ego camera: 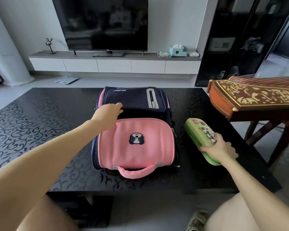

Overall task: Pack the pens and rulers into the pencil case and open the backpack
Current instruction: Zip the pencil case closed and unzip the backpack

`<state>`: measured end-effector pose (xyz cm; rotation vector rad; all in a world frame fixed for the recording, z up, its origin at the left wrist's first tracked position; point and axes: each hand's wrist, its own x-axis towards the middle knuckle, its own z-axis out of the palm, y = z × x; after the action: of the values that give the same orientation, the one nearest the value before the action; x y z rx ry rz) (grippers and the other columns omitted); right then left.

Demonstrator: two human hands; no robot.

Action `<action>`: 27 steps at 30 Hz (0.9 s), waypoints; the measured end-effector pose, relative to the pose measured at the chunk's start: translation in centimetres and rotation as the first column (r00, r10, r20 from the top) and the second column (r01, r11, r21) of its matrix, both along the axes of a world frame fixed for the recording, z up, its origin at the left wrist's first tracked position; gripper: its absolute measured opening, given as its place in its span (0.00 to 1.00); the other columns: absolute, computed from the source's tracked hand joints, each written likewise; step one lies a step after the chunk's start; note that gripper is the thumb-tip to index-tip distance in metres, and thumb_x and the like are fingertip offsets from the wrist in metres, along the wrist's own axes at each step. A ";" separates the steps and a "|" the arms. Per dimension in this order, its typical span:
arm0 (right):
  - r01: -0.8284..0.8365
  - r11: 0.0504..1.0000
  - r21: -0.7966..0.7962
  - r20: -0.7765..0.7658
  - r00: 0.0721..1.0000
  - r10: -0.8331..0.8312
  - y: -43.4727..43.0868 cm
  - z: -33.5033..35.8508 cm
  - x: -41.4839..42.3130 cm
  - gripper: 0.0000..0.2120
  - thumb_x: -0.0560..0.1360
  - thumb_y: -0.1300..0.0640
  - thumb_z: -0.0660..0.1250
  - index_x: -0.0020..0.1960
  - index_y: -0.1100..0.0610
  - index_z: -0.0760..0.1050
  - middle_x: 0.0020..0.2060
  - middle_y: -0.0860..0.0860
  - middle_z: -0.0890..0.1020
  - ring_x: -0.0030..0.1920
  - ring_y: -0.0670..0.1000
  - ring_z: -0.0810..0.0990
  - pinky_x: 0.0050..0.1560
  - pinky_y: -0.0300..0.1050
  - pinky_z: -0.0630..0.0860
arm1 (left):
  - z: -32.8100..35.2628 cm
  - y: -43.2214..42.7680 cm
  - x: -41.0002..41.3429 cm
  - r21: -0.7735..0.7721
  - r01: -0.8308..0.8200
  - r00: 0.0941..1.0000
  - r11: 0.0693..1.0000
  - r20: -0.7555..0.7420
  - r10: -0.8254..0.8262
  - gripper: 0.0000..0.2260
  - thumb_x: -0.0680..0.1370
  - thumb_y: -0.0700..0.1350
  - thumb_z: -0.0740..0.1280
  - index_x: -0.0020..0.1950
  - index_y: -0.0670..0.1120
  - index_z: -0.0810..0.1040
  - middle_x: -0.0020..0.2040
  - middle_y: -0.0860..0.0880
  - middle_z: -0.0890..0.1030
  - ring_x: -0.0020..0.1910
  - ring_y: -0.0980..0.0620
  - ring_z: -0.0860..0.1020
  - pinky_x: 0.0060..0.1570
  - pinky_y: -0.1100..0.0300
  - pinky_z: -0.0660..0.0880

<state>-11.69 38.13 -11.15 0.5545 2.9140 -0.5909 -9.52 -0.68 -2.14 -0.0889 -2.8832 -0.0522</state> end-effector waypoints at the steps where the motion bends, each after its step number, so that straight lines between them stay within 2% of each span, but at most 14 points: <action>1: -0.020 0.998 -0.059 -0.043 0.999 0.017 -0.2 0.4 0.4 0.47 0.56 0.35 0.72 0.70 0.41 0.56 0.57 0.59 0.72 0.56 0.63 0.73 0.57 0.57 0.72 | 0.6 0.0 -0.2 -0.031 -0.029 0.998 0.999 -0.050 0.028 0.10 0.81 0.44 0.55 0.54 0.40 0.71 0.44 0.40 0.81 0.39 0.40 0.76 0.31 0.52 0.67; 4: -0.183 0.949 -0.256 -0.242 0.963 0.120 -0.8 3.3 2.2 0.46 0.54 0.34 0.73 0.68 0.38 0.57 0.58 0.52 0.74 0.55 0.57 0.75 0.56 0.55 0.75 | 2.9 0.3 -1.2 -0.099 -0.078 0.986 0.992 -0.156 0.062 0.12 0.82 0.46 0.53 0.55 0.41 0.73 0.43 0.40 0.81 0.36 0.40 0.76 0.30 0.56 0.61; 6: -0.366 0.889 -0.274 -0.354 0.898 0.261 -1.3 6.1 3.7 0.45 0.57 0.39 0.76 0.69 0.38 0.58 0.59 0.48 0.72 0.57 0.51 0.74 0.56 0.51 0.73 | 4.2 0.1 -2.0 -0.123 -0.088 0.982 0.989 -0.176 0.065 0.13 0.82 0.48 0.53 0.54 0.42 0.74 0.42 0.42 0.82 0.38 0.40 0.77 0.31 0.56 0.62; 9: -0.572 0.814 -0.100 -0.376 0.779 0.501 -3.3 9.9 5.7 0.45 0.57 0.40 0.77 0.70 0.38 0.60 0.56 0.44 0.71 0.56 0.46 0.71 0.57 0.46 0.70 | 5.5 -0.1 -2.9 -0.075 -0.074 0.988 0.994 -0.141 0.062 0.13 0.81 0.48 0.54 0.50 0.43 0.74 0.42 0.42 0.82 0.39 0.40 0.77 0.32 0.57 0.63; 13: -0.639 0.733 0.233 -0.323 0.660 0.678 -7.8 10.9 4.5 0.45 0.53 0.30 0.63 0.69 0.38 0.62 0.58 0.47 0.73 0.57 0.52 0.72 0.59 0.52 0.70 | 5.8 0.0 -3.0 0.163 -0.033 0.996 0.986 -0.079 0.046 0.10 0.80 0.47 0.57 0.46 0.43 0.74 0.40 0.42 0.79 0.40 0.40 0.75 0.35 0.56 0.66; 14: -0.639 0.726 0.255 -0.319 0.653 0.687 -9.2 10.9 3.7 0.46 0.53 0.29 0.62 0.70 0.38 0.61 0.59 0.48 0.73 0.58 0.53 0.72 0.60 0.53 0.70 | 5.6 0.0 -2.9 0.197 -0.015 0.997 0.980 -0.073 0.030 0.10 0.80 0.46 0.58 0.46 0.43 0.75 0.41 0.42 0.80 0.40 0.40 0.75 0.36 0.54 0.67; 17: -0.648 0.721 0.246 -0.322 0.647 0.691 -13.6 10.9 1.0 0.45 0.56 0.32 0.68 0.70 0.39 0.62 0.61 0.51 0.72 0.60 0.57 0.71 0.63 0.54 0.67 | 5.3 -0.2 -2.0 0.229 0.013 0.995 0.973 -0.102 0.011 0.10 0.80 0.46 0.58 0.46 0.41 0.75 0.41 0.41 0.80 0.39 0.40 0.75 0.38 0.52 0.69; 19: -0.676 0.708 0.201 -0.352 0.625 0.697 -16.4 10.5 0.2 0.42 0.56 0.31 0.65 0.68 0.41 0.67 0.59 0.51 0.73 0.60 0.57 0.70 0.64 0.52 0.66 | 5.3 -0.4 -1.6 0.224 0.030 0.997 0.974 -0.078 -0.012 0.10 0.80 0.45 0.58 0.47 0.41 0.74 0.39 0.43 0.78 0.37 0.42 0.73 0.37 0.53 0.67; 21: -0.697 0.697 0.169 -0.485 0.556 0.675 -18.0 9.6 0.3 0.37 0.56 0.32 0.61 0.62 0.46 0.75 0.56 0.52 0.75 0.58 0.57 0.72 0.63 0.54 0.67 | 5.0 -0.7 -1.5 0.170 0.047 0.999 0.984 -0.001 -0.047 0.09 0.80 0.45 0.57 0.48 0.42 0.73 0.39 0.46 0.76 0.36 0.45 0.71 0.39 0.54 0.65; 23: -0.653 0.736 0.178 -0.666 0.471 0.579 -17.8 8.2 0.6 0.29 0.59 0.37 0.65 0.55 0.51 0.80 0.53 0.53 0.76 0.55 0.56 0.73 0.60 0.56 0.70 | 4.5 -1.2 -1.7 0.136 0.085 0.994 0.987 0.051 -0.093 0.08 0.79 0.47 0.59 0.49 0.43 0.73 0.43 0.45 0.78 0.41 0.44 0.73 0.46 0.53 0.67; 24: -0.618 0.773 0.144 -0.734 0.457 0.502 -17.2 7.5 0.8 0.28 0.60 0.38 0.67 0.55 0.53 0.79 0.53 0.53 0.76 0.55 0.55 0.73 0.59 0.55 0.69 | 4.1 -1.4 -1.8 0.126 0.104 0.992 0.986 0.055 -0.112 0.08 0.78 0.48 0.60 0.50 0.45 0.74 0.46 0.45 0.79 0.45 0.43 0.74 0.51 0.52 0.68; 26: -0.578 0.816 -0.017 -0.798 0.499 0.337 -15.6 6.6 1.6 0.31 0.62 0.38 0.68 0.57 0.56 0.76 0.53 0.52 0.76 0.54 0.52 0.73 0.56 0.48 0.69 | 3.4 -1.2 -2.1 0.112 0.162 0.984 0.980 0.050 -0.168 0.10 0.77 0.50 0.63 0.54 0.47 0.75 0.52 0.46 0.79 0.53 0.44 0.74 0.58 0.50 0.68; 27: -0.562 0.815 -0.143 -0.787 0.564 0.250 -14.9 6.3 2.0 0.32 0.62 0.38 0.70 0.59 0.57 0.74 0.52 0.49 0.76 0.53 0.49 0.73 0.55 0.45 0.69 | 3.3 -0.8 -2.4 0.111 0.197 0.978 0.974 0.051 -0.204 0.12 0.76 0.50 0.63 0.57 0.47 0.75 0.54 0.46 0.79 0.55 0.44 0.74 0.58 0.51 0.68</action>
<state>-9.66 23.20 -4.85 -0.5995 3.2522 -1.5677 -11.91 -1.45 1.13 -0.3645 -2.9157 -0.2482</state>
